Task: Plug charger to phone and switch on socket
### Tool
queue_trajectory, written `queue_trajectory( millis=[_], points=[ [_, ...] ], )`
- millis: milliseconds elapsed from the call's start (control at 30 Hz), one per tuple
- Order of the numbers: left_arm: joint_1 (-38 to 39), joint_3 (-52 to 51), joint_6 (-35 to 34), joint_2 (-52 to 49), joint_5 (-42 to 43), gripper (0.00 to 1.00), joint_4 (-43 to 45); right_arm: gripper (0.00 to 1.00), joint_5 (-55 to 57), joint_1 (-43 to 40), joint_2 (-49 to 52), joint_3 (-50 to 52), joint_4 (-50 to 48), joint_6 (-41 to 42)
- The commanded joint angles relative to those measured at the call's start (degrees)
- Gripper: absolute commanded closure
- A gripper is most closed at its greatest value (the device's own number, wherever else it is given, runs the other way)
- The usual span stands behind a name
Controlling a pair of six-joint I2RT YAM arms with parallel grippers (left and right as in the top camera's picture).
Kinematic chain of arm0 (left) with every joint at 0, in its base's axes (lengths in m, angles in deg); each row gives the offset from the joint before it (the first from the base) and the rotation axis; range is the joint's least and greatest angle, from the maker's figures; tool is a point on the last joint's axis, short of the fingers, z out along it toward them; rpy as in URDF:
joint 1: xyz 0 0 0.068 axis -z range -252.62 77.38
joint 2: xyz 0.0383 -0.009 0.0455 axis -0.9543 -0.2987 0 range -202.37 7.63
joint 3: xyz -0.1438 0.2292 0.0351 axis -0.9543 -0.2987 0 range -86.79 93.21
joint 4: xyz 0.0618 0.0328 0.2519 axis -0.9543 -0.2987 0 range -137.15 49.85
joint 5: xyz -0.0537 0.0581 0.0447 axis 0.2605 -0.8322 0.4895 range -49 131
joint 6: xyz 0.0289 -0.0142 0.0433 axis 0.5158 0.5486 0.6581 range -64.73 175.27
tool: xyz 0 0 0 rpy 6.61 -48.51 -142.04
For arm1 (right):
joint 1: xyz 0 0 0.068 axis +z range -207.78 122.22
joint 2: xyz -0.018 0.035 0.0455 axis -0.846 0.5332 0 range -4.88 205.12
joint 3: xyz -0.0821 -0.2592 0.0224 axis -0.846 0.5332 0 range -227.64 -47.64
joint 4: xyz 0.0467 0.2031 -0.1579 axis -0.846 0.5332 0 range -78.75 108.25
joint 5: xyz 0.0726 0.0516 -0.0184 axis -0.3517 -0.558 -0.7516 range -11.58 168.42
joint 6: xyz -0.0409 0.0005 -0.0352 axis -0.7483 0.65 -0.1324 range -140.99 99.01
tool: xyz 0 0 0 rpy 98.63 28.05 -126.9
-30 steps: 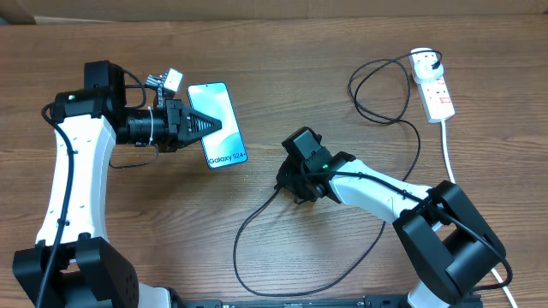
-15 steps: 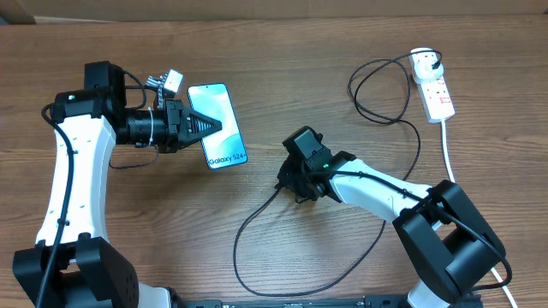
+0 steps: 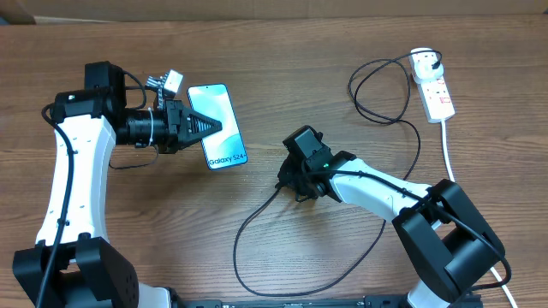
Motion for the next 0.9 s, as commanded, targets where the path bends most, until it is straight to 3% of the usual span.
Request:
queue_trajectory(
  millis=[0,433,700,867],
  points=[
    [0.1,0.4,-0.4,0.5,1.8,0.96,-0.3,0.83,2.2,-0.1,1.9,0.5,0.2,-0.4],
    [0.1,0.4,-0.3,0.5,1.8,0.96,-0.4,0.96,1.7,-0.1,1.9,0.5,-0.1,-0.5],
    [0.1,0.4,-0.3,0.5,2.5,0.96,-0.4,0.96,-10.2,-0.4,-1.7,0.5,-5.1,-7.4],
    [-0.3,0.4,1.6,0.5,13.1,0.96,0.4,0.96,-21.6,-0.9,-10.7,0.5,-5.2,-17.1]
  ],
)
